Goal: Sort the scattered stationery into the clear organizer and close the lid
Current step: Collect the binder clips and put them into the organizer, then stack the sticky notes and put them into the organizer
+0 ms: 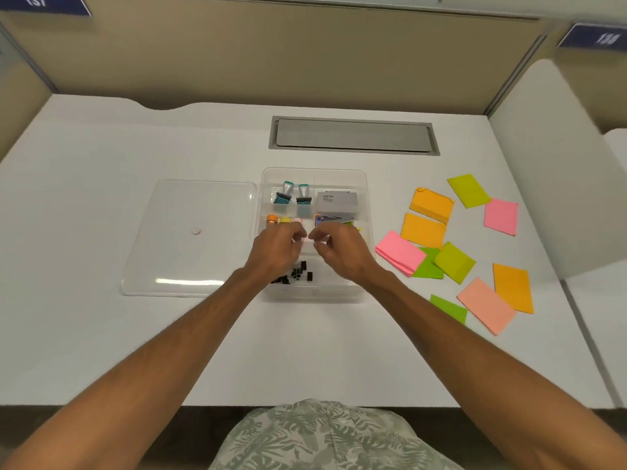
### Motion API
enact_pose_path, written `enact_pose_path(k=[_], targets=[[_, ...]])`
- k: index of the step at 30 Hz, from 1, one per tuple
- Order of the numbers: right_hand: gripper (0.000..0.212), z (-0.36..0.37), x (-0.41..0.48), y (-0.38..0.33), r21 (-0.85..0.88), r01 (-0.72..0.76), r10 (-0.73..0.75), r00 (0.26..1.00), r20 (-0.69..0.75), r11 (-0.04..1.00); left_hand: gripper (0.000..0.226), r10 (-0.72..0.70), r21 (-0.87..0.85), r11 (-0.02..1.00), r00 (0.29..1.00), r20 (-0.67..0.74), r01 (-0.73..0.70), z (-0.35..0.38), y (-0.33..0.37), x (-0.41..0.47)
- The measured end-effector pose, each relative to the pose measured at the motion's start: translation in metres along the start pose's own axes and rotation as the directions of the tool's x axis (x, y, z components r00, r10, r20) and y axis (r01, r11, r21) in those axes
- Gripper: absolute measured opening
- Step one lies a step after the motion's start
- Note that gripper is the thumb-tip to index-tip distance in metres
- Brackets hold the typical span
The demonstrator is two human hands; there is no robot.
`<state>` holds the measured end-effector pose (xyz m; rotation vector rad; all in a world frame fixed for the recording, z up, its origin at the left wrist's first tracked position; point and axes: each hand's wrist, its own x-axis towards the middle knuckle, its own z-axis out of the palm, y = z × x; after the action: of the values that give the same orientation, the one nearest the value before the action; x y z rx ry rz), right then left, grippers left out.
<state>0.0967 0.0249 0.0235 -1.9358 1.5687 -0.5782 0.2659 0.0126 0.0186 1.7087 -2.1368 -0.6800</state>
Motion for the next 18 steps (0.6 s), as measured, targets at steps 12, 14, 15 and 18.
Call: enact_pose_path(k=[12, 14, 15, 18], targets=[[0.025, -0.085, -0.062, 0.124, -0.067, -0.427, 0.394, 0.875, -0.280, 0.902, 0.027, 0.239, -0.040, 0.971, 0.958, 0.162, -0.235, 0.053, 0.097, 0.041], [0.029, -0.099, -0.070, 0.146, -0.100, -0.512, 0.471, 0.839, -0.272, 0.853, 0.031, 0.282, 0.008, 0.957, 0.939, 0.199, -0.289, 0.066, 0.110, 0.044], [0.033, -0.105, -0.074, 0.155, -0.116, -0.546, 0.505, 0.822, -0.262, 0.829, 0.033, 0.306, 0.057, 0.944, 0.927, 0.219, -0.325, 0.072, 0.117, 0.046], [0.048, -0.117, -0.087, 0.181, -0.152, -0.581, 0.548, 0.810, -0.210, 0.800, 0.038, 0.359, 0.238, 0.871, 0.887, 0.289, -0.430, 0.088, 0.141, 0.053]])
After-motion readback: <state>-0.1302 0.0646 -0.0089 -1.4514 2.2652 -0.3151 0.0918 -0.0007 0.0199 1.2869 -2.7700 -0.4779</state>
